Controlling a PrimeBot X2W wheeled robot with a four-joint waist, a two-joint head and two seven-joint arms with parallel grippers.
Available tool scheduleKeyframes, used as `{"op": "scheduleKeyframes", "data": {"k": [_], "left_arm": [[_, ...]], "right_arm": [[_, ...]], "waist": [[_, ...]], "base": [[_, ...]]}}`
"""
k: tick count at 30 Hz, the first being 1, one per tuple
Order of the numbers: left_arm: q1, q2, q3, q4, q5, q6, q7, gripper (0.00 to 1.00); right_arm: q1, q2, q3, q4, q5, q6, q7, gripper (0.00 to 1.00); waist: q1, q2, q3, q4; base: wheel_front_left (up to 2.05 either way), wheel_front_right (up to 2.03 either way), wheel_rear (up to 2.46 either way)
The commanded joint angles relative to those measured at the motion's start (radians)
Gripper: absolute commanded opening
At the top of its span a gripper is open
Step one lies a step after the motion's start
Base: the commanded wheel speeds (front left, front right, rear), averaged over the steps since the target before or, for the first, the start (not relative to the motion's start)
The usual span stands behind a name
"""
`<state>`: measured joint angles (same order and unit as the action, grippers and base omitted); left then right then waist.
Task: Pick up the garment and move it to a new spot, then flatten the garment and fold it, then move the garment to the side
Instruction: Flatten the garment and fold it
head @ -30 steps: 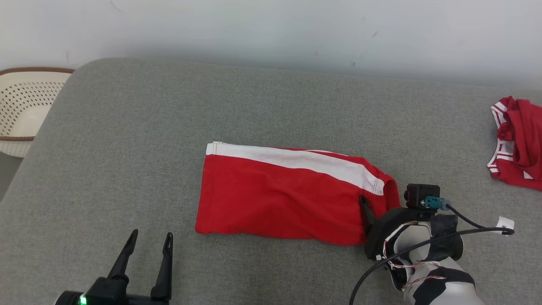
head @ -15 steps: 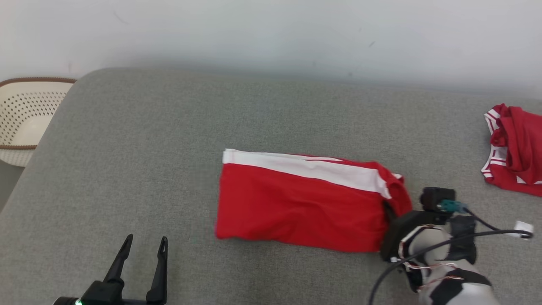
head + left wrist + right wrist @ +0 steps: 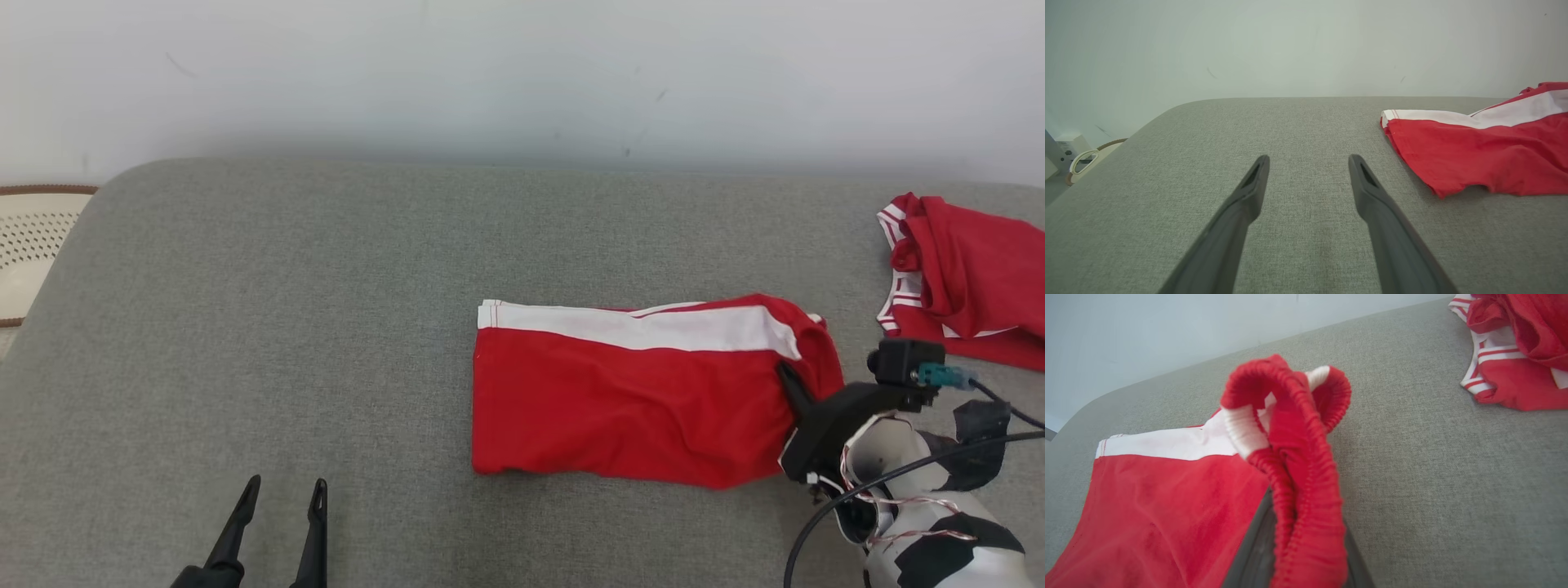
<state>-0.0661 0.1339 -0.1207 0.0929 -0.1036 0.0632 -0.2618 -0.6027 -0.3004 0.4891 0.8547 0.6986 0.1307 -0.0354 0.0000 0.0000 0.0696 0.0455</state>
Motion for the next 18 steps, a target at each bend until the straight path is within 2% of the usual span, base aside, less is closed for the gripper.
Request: {"op": "scheduleKeyframes", "data": {"k": [1, 7, 11, 18], "left_arm": [[0.01, 0.0, -0.001, -0.002, 0.011, 0.001, -0.004, 1.0], [0.011, -0.005, -0.005, 0.0, 0.012, -0.002, -0.004, 1.0], [0.001, -0.002, -0.002, 0.011, 0.004, -0.013, -0.004, 1.0], [-0.015, -0.015, -0.005, 0.022, 0.001, -0.025, -0.004, 1.0]], "right_arm": [[0.01, -0.009, 0.013, -0.026, 0.02, 0.0, 0.013, 0.0], [0.032, -0.029, 0.072, -0.238, 0.172, 0.0, 0.112, 0.0], [0.05, -0.02, 0.093, -0.346, 0.286, 0.0, 0.188, 0.0], [0.024, 0.002, 0.123, -0.38, 0.37, 0.0, 0.28, 0.0]], "waist": [[0.0, 0.0, -0.002, -0.005], [0.0, 0.0, -0.006, -0.006], [0.0, 0.0, -0.009, 0.005], [0.0, 0.0, -0.005, 0.041]], "base": [[0.0, 0.0, 0.0], [0.0, 0.0, 0.0], [0.0, 0.0, 0.0], [0.0, 0.0, 0.0]]}}
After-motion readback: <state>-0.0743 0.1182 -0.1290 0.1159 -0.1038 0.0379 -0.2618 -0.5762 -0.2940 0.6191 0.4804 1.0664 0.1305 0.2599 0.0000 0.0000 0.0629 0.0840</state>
